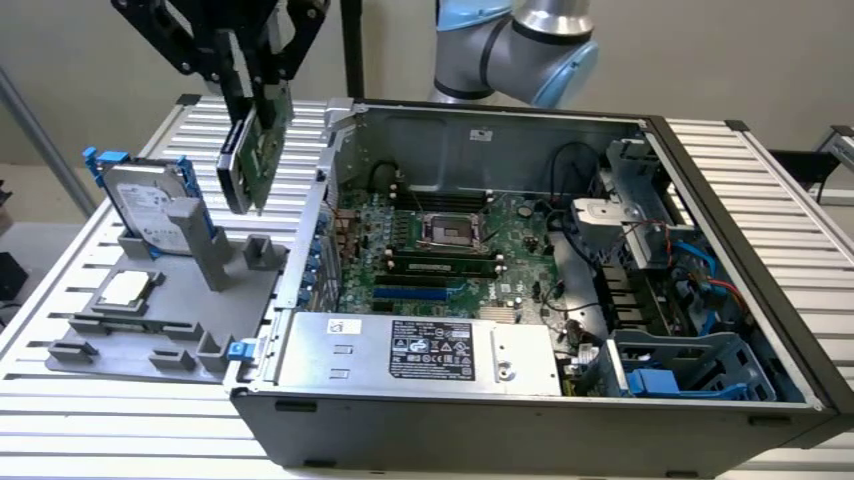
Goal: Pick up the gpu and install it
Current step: 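Pick up the gpu and move the gpu toward the slot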
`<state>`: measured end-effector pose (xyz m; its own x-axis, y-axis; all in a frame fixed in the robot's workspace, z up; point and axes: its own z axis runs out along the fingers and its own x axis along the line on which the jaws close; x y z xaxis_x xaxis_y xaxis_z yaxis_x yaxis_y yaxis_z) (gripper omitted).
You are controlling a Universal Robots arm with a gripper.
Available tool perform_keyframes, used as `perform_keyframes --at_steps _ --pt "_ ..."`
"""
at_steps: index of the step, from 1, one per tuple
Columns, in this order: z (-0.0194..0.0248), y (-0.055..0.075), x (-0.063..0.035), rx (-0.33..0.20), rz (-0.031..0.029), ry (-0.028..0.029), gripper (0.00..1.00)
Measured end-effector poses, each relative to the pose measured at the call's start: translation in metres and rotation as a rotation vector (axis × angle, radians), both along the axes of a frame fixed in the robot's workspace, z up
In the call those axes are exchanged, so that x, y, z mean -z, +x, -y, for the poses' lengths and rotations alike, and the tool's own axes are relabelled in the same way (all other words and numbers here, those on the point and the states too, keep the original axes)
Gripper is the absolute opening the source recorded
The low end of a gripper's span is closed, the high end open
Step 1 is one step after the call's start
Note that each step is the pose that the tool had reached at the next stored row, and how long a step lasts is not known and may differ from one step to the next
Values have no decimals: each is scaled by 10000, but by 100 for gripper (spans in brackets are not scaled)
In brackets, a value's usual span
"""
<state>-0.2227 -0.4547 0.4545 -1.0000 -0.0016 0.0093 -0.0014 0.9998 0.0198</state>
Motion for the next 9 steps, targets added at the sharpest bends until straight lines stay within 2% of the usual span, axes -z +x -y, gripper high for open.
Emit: perform_keyframes --at_steps 4,9 --pt "0 184 -29 0 -62 2 27" --pt "0 410 -30 0 -101 5 27"
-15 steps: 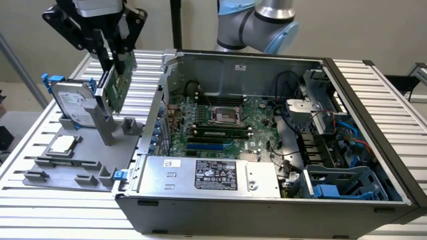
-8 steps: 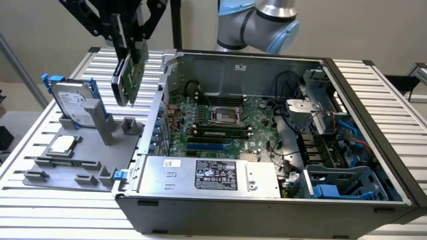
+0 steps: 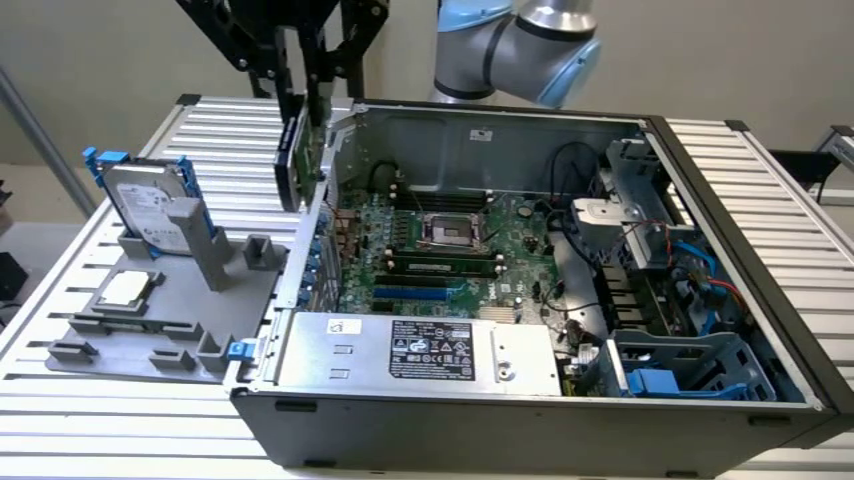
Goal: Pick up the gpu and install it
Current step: 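Pick up the gpu and move the gpu toward the slot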
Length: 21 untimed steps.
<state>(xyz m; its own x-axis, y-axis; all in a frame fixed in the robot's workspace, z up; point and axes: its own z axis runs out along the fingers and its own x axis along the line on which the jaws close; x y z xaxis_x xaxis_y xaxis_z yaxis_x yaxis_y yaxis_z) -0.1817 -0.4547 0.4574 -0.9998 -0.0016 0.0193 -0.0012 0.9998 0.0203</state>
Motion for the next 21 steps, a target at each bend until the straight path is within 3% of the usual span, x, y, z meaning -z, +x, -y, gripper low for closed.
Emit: perform_keyframes --at_steps 16,21 --pt "0 728 7 1 -85 0 27" --pt "-3 956 67 0 -89 -2 27"
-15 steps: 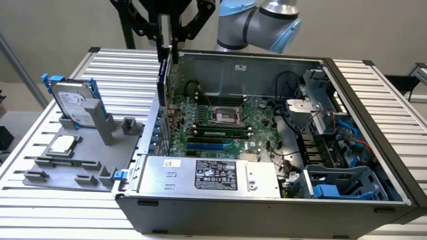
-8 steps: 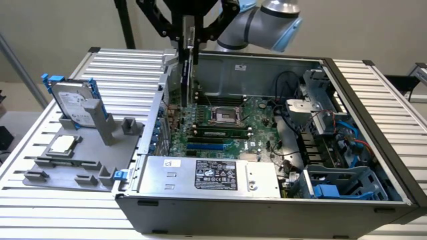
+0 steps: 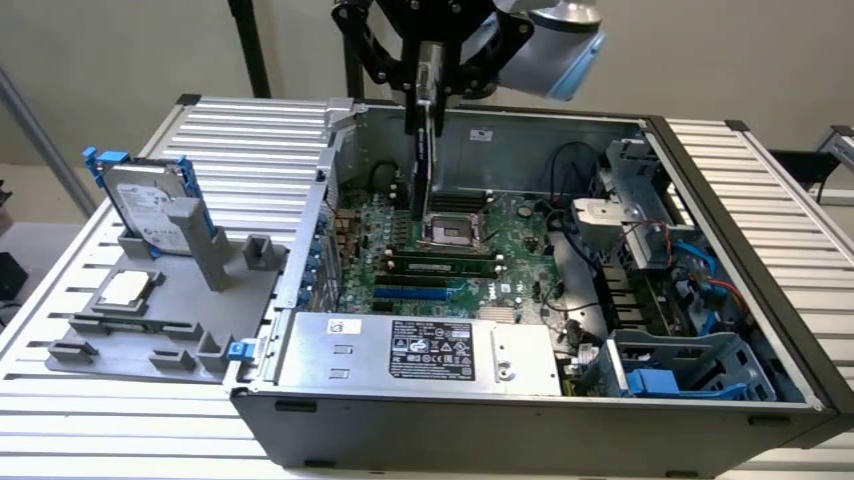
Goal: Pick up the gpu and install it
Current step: 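Pick up the gpu and move the gpu toward the slot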
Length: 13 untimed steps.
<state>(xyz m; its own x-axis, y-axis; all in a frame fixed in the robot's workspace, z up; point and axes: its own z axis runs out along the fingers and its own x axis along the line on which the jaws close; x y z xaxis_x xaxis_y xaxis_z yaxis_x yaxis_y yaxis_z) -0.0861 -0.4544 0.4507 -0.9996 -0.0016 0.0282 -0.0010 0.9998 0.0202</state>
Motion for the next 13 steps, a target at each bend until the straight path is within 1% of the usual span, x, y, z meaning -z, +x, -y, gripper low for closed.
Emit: perform_keyframes --at_steps 5,9,13 --pt "-16 226 90 0 0 -28 27" --pt "-48 408 163 0 0 -50 27" --pt "-78 591 236 0 0 -55 27"
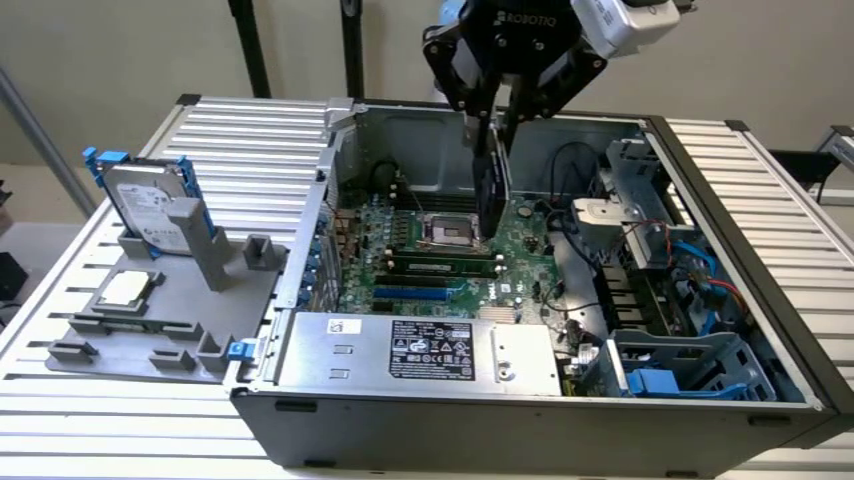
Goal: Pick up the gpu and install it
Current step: 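Pick up the gpu and move the gpu toward the slot, then insert the gpu into the slot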
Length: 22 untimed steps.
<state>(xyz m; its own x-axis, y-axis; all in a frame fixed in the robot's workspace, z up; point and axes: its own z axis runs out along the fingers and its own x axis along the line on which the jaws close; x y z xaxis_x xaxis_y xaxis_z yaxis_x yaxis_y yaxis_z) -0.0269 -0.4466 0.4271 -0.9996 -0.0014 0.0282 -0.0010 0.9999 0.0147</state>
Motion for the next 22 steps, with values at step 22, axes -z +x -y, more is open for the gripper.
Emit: perform_keyframes --at_steps 22 --pt "-12 77 55 -1 -4 0 27"
